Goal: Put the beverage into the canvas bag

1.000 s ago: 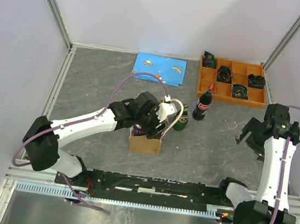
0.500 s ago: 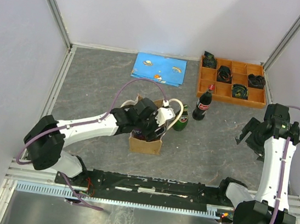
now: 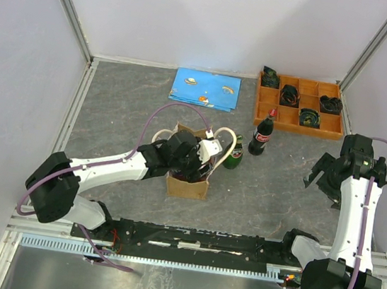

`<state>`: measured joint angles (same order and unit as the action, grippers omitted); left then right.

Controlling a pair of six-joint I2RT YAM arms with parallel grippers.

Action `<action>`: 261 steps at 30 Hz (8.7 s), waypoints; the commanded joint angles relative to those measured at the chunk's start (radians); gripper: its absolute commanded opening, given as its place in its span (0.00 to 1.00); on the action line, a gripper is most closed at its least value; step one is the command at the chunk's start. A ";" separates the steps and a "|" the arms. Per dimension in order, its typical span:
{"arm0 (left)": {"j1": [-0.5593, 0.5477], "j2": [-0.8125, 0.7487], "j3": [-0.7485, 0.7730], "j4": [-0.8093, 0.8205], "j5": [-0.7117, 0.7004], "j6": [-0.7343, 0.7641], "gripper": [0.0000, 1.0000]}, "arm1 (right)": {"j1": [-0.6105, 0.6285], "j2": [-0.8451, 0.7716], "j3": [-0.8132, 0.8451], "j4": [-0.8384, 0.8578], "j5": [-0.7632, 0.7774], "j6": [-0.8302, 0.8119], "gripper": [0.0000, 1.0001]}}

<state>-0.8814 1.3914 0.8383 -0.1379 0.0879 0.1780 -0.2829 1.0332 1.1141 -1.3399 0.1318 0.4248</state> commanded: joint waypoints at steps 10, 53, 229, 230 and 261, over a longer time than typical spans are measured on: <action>-0.002 -0.023 0.070 0.096 -0.034 0.007 0.04 | -0.002 -0.009 0.010 0.000 -0.008 0.022 0.99; -0.067 -0.001 0.006 0.063 -0.137 0.140 0.87 | -0.003 -0.002 0.000 0.013 -0.027 0.032 0.99; 0.169 0.450 1.153 -0.322 -0.324 -0.047 0.03 | -0.002 -0.091 -0.044 -0.018 -0.036 0.004 0.99; 0.171 0.439 1.143 -0.320 -0.325 -0.050 0.03 | -0.003 -0.090 -0.045 -0.016 -0.039 0.005 0.99; 0.185 0.102 0.986 -0.368 -0.239 -0.118 0.03 | -0.003 -0.092 -0.081 -0.010 -0.061 0.013 0.99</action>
<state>-0.7013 1.6051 1.8141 -0.6449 -0.1738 0.1020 -0.2829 0.9489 1.0374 -1.3624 0.0780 0.4404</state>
